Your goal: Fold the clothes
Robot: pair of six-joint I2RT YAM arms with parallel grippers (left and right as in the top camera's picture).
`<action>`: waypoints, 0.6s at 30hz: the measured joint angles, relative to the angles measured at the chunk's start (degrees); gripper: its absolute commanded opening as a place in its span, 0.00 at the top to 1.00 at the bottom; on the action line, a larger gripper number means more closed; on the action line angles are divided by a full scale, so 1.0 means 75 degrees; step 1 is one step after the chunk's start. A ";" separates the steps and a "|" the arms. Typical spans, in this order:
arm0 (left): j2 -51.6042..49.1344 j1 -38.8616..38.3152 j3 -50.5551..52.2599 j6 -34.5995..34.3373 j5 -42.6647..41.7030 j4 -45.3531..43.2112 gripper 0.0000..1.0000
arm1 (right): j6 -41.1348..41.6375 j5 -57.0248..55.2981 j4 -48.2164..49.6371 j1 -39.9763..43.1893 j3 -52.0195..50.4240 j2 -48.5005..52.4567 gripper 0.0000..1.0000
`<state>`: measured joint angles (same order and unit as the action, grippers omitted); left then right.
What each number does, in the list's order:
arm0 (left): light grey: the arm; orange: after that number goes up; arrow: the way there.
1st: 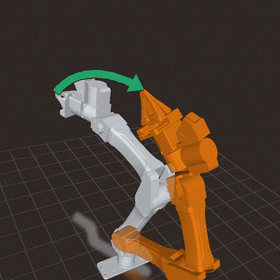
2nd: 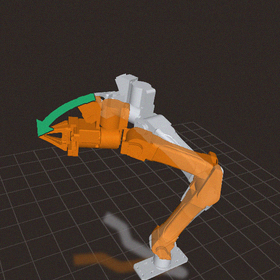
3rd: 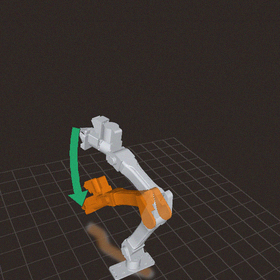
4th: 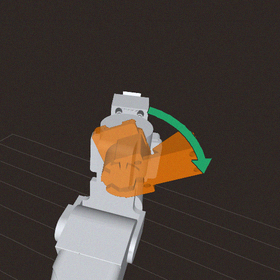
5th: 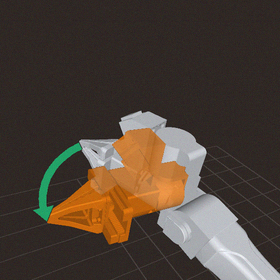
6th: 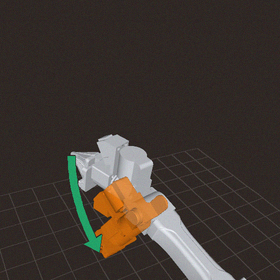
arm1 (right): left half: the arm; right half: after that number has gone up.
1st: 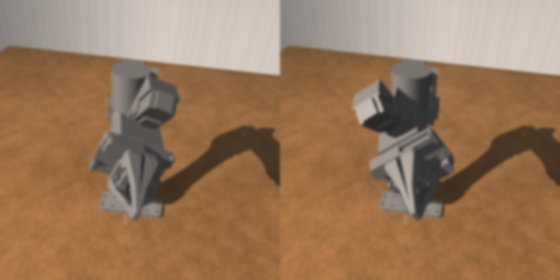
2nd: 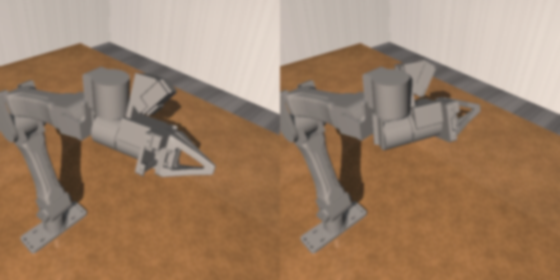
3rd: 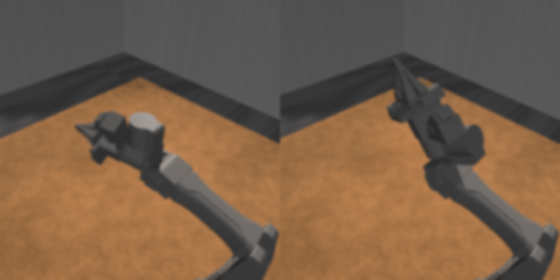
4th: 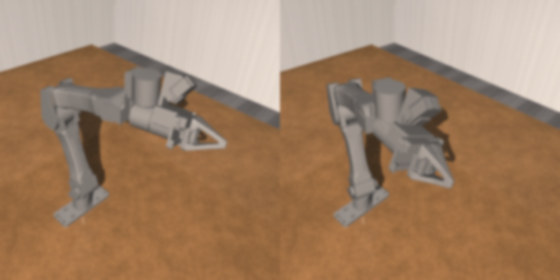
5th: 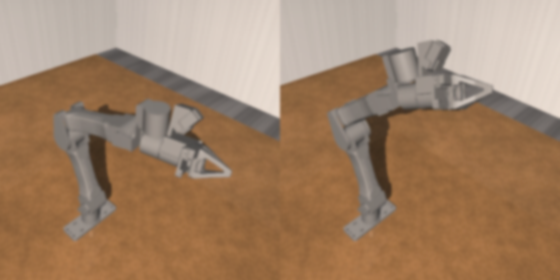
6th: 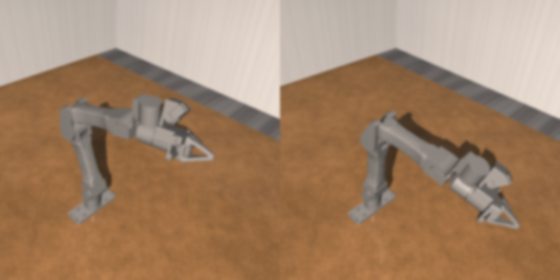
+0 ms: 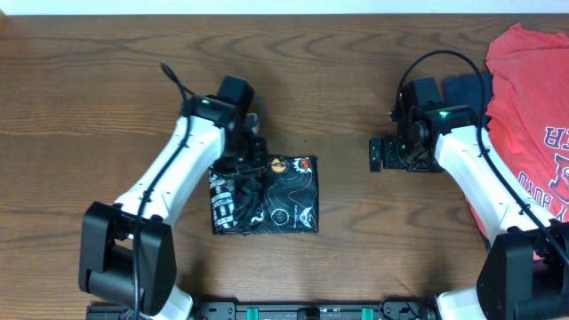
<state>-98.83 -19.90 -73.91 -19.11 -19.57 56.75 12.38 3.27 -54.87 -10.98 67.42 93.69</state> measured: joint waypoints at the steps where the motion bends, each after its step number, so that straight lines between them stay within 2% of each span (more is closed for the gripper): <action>1: 0.0000 -0.0099 0.0000 -0.0058 0.0000 -0.0035 0.93 | -0.0003 0.0000 0.0000 0.0000 0.0000 0.0000 0.01; 10: 0.0000 -0.0592 0.0000 -0.0256 -0.0032 -0.0379 0.93 | -0.0006 0.0000 0.0000 0.0000 0.0000 0.0000 0.01; 18: 0.0026 -0.0638 0.0000 -0.0245 -0.0545 -0.0554 0.94 | -0.0006 0.0009 -0.0020 0.0000 0.0000 0.0000 0.01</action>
<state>-98.63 -24.69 -73.91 -20.95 -23.66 52.60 12.34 3.33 -55.02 -10.98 67.42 93.69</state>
